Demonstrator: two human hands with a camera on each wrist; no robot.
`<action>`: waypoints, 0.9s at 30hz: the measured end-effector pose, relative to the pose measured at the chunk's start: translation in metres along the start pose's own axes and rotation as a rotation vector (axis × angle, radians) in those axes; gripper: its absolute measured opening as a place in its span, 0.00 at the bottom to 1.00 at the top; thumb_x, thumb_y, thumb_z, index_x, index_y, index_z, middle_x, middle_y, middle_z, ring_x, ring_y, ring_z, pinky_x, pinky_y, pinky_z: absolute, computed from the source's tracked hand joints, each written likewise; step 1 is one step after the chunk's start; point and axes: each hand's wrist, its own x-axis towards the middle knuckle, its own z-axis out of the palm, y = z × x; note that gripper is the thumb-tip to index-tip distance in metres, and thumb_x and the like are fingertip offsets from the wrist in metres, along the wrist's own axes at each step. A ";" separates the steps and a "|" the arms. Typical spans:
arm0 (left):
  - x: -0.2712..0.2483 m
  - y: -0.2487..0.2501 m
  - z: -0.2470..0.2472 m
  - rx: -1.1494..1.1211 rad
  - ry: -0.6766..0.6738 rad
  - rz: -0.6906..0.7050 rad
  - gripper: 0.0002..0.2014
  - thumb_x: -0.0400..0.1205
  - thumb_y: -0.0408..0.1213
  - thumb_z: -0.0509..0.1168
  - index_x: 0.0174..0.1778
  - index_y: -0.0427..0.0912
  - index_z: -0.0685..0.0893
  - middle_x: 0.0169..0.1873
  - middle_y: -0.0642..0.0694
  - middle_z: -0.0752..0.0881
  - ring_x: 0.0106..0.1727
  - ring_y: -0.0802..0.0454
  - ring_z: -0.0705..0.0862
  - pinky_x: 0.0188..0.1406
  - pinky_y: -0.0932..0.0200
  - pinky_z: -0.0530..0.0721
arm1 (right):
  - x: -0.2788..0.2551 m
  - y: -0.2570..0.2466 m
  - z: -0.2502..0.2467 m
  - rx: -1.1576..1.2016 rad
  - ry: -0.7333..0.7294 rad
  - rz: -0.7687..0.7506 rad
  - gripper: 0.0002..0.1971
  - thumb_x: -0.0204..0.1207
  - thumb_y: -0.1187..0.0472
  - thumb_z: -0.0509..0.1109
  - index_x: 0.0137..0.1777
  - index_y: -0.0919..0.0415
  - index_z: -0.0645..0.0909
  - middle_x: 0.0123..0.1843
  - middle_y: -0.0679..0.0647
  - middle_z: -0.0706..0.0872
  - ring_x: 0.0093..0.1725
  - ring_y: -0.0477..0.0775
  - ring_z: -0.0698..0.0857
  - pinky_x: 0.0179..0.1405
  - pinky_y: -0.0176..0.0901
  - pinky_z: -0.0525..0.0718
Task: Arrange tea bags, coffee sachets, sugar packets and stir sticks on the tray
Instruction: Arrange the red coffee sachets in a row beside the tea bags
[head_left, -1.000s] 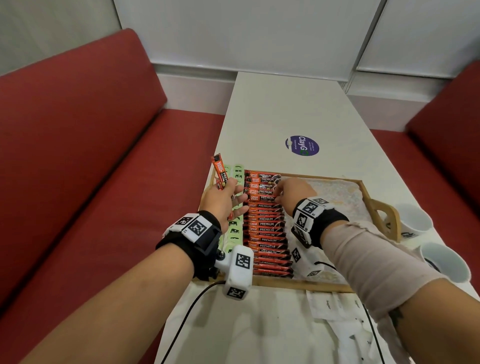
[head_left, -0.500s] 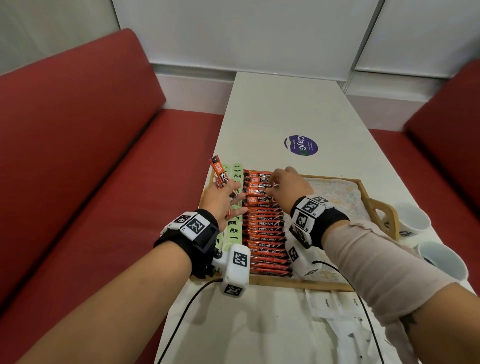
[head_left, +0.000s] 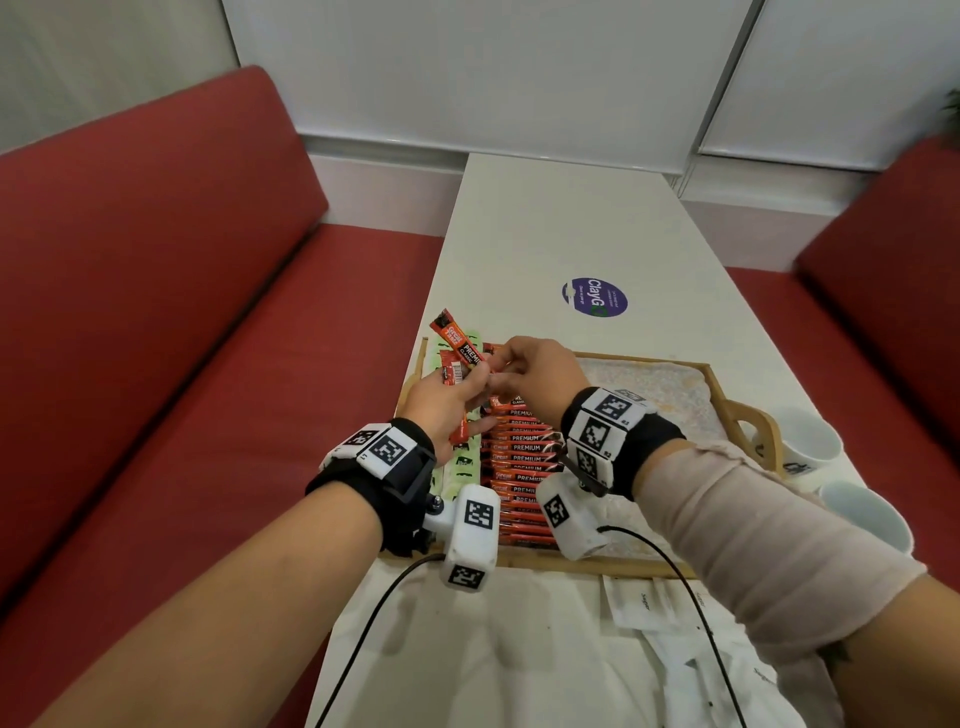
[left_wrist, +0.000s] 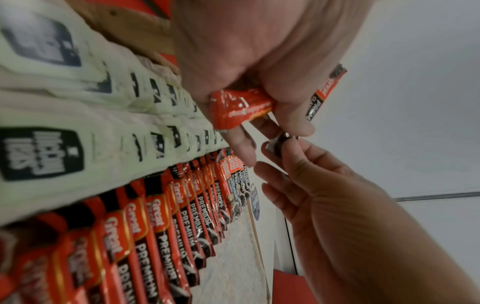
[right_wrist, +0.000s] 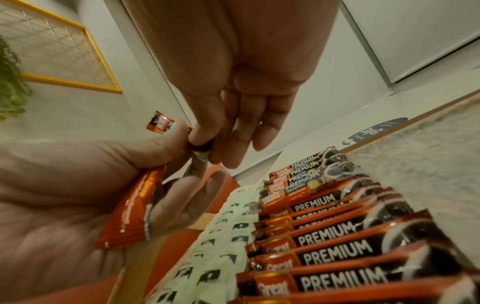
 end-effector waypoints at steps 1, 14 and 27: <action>0.000 0.000 0.000 0.012 -0.002 -0.004 0.03 0.83 0.38 0.66 0.50 0.45 0.82 0.44 0.48 0.87 0.49 0.53 0.85 0.31 0.60 0.88 | 0.000 0.001 -0.001 -0.001 0.005 0.011 0.02 0.74 0.64 0.73 0.45 0.58 0.84 0.41 0.56 0.90 0.40 0.52 0.87 0.48 0.45 0.86; 0.007 0.002 -0.007 0.000 0.163 -0.016 0.12 0.83 0.42 0.65 0.61 0.43 0.82 0.42 0.53 0.81 0.37 0.58 0.80 0.23 0.67 0.84 | 0.005 0.040 -0.026 -0.394 -0.069 0.200 0.02 0.74 0.66 0.73 0.43 0.59 0.85 0.43 0.51 0.86 0.44 0.50 0.81 0.45 0.39 0.73; 0.004 0.006 -0.006 0.008 0.166 -0.035 0.04 0.83 0.43 0.65 0.49 0.47 0.80 0.39 0.53 0.80 0.34 0.59 0.79 0.20 0.70 0.81 | 0.004 0.036 -0.021 -0.666 -0.167 0.225 0.06 0.78 0.63 0.70 0.53 0.58 0.86 0.58 0.57 0.86 0.57 0.58 0.84 0.53 0.45 0.80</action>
